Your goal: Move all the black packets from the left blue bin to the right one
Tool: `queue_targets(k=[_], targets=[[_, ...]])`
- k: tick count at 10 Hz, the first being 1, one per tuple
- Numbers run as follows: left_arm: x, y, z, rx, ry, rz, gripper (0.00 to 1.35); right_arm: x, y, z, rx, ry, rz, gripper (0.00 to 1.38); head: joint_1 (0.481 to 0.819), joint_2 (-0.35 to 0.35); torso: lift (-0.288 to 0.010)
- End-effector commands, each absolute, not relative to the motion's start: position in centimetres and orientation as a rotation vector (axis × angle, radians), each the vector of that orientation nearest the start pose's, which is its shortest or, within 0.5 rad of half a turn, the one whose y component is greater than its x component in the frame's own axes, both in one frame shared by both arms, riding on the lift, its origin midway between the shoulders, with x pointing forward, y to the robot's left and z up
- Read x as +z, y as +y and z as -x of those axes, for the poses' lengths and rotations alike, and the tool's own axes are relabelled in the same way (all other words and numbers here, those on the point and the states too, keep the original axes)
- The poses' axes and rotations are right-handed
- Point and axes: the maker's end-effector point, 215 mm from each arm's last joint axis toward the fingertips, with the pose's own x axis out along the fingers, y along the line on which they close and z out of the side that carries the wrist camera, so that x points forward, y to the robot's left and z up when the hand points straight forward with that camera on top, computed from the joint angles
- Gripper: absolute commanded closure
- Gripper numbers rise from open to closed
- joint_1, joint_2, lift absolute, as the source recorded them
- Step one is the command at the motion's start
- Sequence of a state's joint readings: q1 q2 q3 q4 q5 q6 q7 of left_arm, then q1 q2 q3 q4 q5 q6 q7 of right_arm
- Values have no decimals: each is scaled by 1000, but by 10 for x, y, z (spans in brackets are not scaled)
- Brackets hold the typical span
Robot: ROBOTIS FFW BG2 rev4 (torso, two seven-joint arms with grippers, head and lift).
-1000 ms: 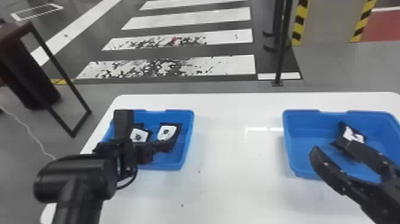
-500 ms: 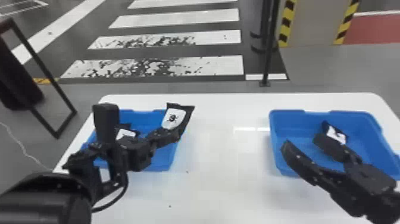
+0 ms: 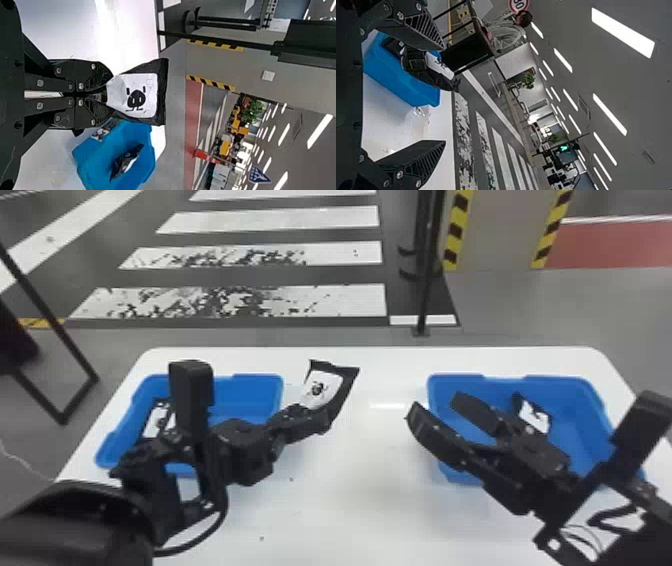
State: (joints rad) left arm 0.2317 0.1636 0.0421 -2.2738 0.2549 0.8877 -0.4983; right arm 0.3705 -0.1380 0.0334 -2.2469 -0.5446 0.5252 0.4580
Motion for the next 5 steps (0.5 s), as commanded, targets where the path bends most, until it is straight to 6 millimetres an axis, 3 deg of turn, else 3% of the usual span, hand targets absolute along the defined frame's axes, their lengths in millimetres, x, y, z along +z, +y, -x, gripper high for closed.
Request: queue_targets(k=[1,5], targets=[[-319,106,-452,-667,394,152,1211,-272,-60,-429,759,166,-446,194,695,82,-140],[-307,62,-439,-775,376,188,1211,-268,-55,-443,776,156,-455,194,695,23,-140]])
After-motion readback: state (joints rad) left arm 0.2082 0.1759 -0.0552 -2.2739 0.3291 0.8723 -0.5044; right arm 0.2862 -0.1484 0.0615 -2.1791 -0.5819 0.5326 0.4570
